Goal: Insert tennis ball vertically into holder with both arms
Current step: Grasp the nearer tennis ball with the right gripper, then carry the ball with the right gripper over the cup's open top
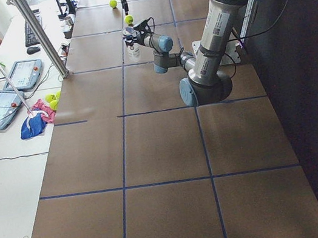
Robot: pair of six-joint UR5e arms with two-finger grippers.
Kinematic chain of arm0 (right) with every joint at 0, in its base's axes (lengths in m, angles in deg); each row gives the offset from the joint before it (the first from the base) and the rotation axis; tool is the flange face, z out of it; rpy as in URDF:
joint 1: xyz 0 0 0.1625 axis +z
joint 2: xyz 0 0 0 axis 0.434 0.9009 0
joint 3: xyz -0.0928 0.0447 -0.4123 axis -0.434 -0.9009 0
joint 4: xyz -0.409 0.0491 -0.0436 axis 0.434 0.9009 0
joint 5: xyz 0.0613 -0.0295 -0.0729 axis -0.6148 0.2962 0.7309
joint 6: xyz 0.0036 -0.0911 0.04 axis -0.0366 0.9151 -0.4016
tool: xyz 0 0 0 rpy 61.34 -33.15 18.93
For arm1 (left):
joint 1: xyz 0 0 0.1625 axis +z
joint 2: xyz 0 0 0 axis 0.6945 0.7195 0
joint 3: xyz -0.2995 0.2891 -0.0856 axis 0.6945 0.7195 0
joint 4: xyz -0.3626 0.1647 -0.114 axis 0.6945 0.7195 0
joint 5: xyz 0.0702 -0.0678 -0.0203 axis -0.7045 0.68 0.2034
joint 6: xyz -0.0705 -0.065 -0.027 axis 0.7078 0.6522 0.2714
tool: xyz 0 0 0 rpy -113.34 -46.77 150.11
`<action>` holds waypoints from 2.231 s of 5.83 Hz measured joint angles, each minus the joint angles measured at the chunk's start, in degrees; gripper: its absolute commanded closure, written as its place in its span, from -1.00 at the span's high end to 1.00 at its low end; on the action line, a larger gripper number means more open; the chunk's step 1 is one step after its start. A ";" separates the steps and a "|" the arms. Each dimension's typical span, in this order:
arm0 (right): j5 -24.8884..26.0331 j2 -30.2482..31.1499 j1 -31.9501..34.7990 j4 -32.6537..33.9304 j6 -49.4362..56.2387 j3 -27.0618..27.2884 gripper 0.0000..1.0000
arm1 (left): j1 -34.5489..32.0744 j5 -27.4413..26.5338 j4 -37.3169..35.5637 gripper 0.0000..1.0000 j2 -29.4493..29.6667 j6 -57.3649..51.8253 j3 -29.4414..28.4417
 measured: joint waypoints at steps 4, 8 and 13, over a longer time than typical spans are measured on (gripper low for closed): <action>2.35 -0.39 -3.19 -3.62 0.06 -5.45 -0.94 | 0.05 -0.10 0.13 0.50 0.00 -0.06 -0.04; 0.92 -5.50 -3.18 -2.85 -5.39 -0.76 -0.93 | 2.02 -1.80 2.37 0.51 -1.24 -0.06 -1.14; -3.12 -17.44 -6.60 9.48 -33.02 16.39 -0.90 | 4.22 -6.10 5.79 0.65 -1.31 0.12 -1.83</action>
